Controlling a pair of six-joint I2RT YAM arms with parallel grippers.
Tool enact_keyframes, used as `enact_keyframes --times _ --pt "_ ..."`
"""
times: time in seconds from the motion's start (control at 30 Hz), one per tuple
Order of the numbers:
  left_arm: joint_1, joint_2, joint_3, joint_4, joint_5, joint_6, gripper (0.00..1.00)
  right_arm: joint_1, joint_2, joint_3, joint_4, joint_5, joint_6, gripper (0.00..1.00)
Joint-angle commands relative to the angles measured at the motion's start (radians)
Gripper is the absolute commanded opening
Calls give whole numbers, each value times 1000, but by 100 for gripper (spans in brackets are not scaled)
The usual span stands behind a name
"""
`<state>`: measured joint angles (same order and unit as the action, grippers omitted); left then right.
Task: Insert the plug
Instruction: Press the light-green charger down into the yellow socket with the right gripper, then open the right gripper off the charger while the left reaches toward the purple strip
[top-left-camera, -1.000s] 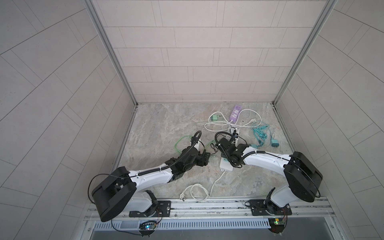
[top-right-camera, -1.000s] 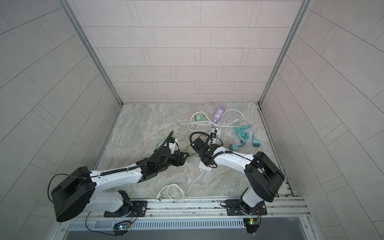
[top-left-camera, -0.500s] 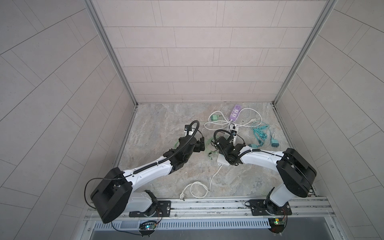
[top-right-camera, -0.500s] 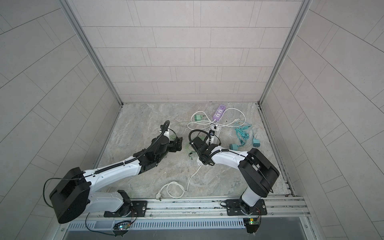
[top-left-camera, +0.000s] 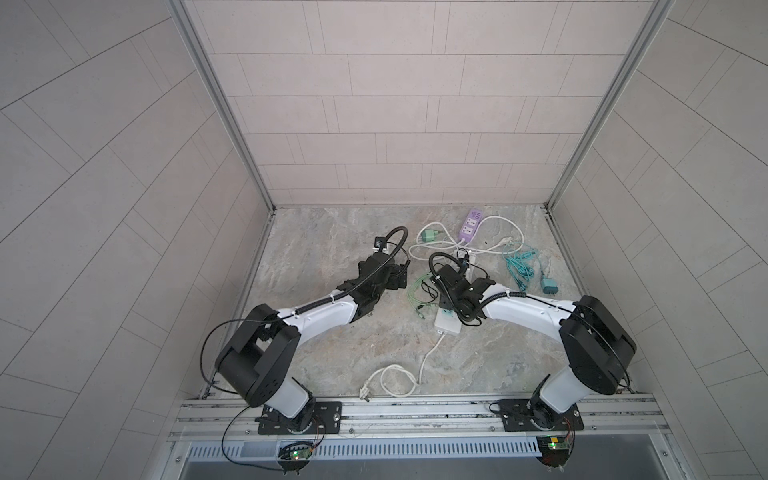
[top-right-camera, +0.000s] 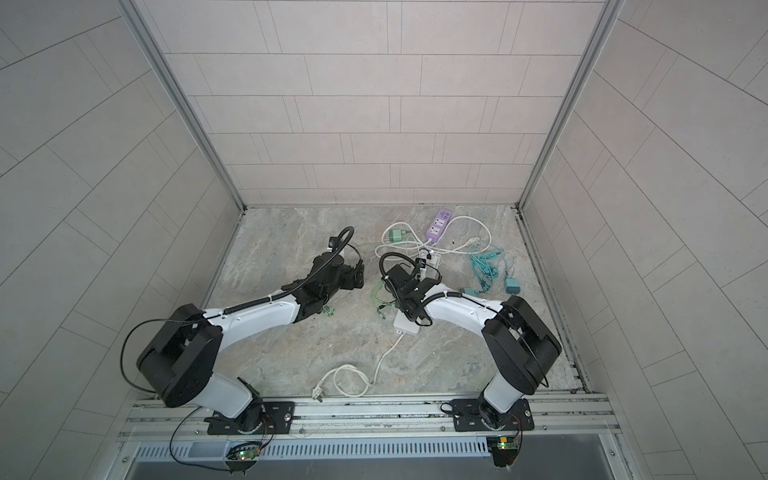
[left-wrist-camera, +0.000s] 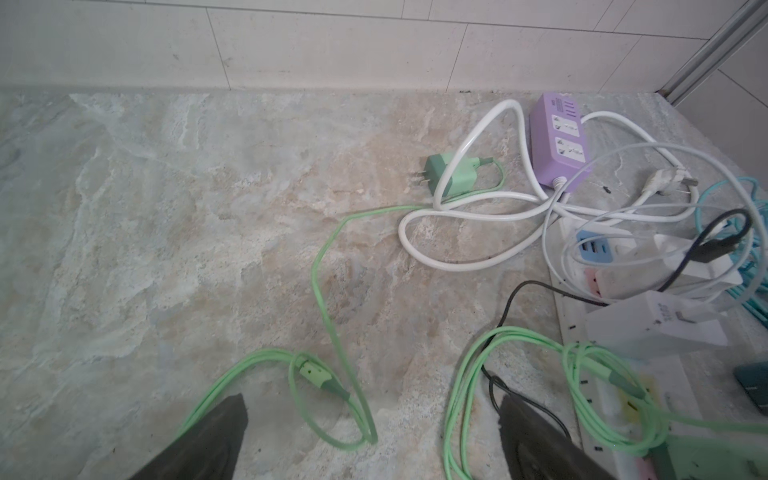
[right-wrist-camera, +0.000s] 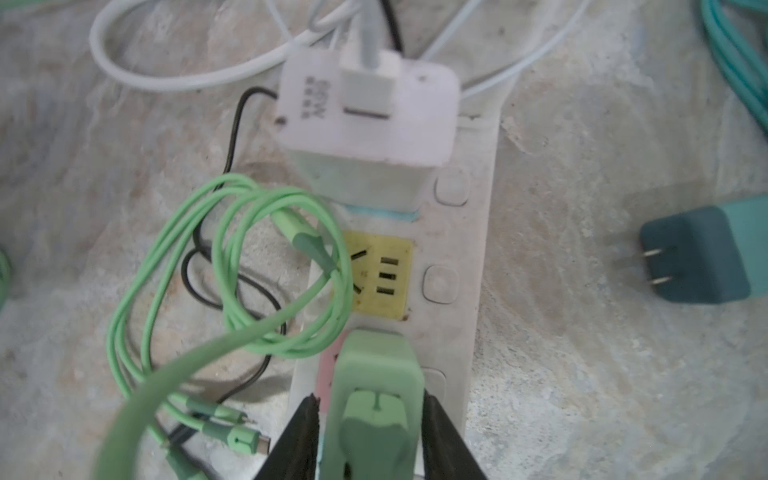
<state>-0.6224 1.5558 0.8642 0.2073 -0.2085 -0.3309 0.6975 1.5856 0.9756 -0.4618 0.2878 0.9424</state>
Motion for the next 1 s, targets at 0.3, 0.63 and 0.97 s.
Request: enact_keyframes --times 0.3,0.63,0.97 --pt "172 367 604 -363 272 240 100 -27 -260 -34 -101 -93 -110 49" --pt "222 795 1138 -593 514 278 100 -75 -640 -250 -95 -150 -233 48" --pt "187 929 1262 -561 564 306 99 -178 -801 -321 -164 -282 -307 48"
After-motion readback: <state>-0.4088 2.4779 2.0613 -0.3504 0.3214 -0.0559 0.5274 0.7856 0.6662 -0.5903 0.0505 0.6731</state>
